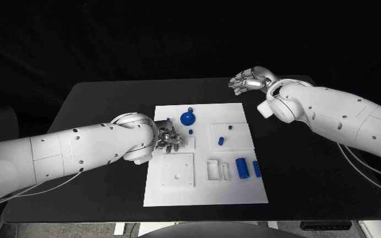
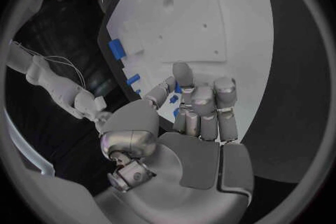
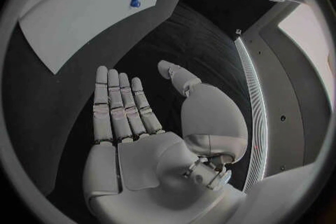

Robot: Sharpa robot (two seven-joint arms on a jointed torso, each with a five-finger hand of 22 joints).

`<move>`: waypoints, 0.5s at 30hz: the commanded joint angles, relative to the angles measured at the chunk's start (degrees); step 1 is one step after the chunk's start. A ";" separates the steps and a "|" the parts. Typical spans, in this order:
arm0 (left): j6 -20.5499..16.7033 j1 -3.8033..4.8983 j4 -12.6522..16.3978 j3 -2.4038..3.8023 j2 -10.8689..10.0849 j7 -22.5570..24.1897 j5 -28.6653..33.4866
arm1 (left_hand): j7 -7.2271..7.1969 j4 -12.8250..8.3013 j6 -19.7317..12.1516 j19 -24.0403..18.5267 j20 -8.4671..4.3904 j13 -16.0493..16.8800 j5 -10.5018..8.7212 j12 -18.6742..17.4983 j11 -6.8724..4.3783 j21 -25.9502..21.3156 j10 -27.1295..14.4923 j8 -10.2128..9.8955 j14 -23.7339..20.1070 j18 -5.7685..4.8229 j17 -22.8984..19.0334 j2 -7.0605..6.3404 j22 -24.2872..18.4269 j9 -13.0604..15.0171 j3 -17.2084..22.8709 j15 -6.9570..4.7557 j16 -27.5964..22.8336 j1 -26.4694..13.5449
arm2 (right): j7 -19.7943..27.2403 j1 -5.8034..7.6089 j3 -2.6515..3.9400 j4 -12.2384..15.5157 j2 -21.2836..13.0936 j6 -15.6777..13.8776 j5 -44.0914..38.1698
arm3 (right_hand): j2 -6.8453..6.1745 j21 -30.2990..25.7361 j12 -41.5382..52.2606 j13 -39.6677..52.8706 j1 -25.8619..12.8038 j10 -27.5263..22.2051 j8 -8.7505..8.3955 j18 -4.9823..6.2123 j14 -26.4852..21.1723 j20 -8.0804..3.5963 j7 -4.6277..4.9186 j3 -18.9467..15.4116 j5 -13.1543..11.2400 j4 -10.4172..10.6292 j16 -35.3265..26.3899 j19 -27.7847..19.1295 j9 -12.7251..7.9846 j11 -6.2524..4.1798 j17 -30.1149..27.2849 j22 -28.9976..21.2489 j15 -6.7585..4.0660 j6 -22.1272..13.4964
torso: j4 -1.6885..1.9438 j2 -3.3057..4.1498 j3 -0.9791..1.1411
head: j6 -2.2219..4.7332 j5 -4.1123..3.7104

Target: Assemble the parts on the task board

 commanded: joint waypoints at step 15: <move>1.42 -0.29 0.84 0.41 -0.08 0.80 0.85 | -0.51 -0.40 1.25 0.08 -5.11 0.15 7.49 -0.06 -0.38 1.05 1.53 1.36 0.77 1.15 0.68 2.48 0.49 -1.88 0.65 -0.64 0.89 2.25 | 0.34 -0.14 0.01 0.08 -0.04 0.77 -0.44 | 0.18 -0.40 0.20 -0.11 -0.37 -0.03 0.05 0.42 -0.37 -0.01 1.66 -0.38 0.39 -0.01 0.28 -0.34 -0.09 0.11 -0.10 -0.09 0.19 -0.24 | 0.03 0.00 -0.07 | 0.15 0.07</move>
